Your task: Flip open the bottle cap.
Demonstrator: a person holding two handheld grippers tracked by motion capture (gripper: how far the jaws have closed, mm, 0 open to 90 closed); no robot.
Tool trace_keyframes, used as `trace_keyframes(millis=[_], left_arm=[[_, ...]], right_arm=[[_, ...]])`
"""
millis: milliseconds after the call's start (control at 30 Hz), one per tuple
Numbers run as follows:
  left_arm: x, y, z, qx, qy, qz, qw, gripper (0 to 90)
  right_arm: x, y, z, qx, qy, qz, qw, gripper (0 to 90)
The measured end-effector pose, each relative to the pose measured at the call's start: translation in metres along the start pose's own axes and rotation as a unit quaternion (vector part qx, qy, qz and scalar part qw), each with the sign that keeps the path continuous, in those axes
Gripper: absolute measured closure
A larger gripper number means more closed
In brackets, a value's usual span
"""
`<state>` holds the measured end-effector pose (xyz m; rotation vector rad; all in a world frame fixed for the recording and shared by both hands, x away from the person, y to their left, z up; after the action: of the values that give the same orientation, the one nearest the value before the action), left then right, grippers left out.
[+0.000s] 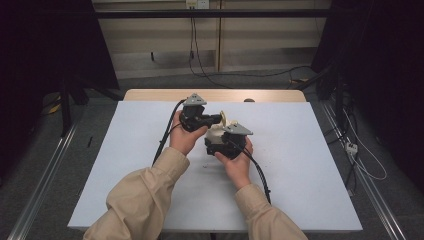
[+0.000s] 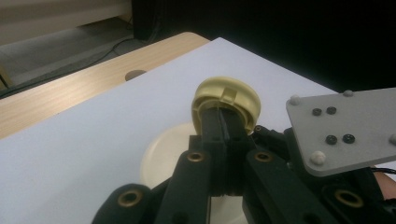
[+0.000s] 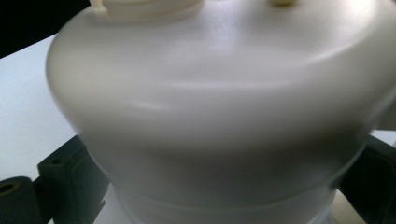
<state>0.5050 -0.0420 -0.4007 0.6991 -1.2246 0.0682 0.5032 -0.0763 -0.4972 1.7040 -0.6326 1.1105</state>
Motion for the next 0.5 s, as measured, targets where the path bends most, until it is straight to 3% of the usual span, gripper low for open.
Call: trace_keyframes(millis=[500], left_arm=[[0.0001,-0.0016,-0.001,0.001,-0.001,0.0,1.0,90.0]], right_arm=[[-0.0001,0.0,-0.0001,0.0,0.001,0.0,1.0,3.1]])
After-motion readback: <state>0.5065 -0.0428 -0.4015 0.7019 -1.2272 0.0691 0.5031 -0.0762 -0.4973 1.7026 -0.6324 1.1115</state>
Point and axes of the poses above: each handheld gripper's, and its own axes: y roughly backward along the jaws, x roughly out of its top, z roughly to its right, the point moved 10 cm from there along -y, roughly forward along the jaws
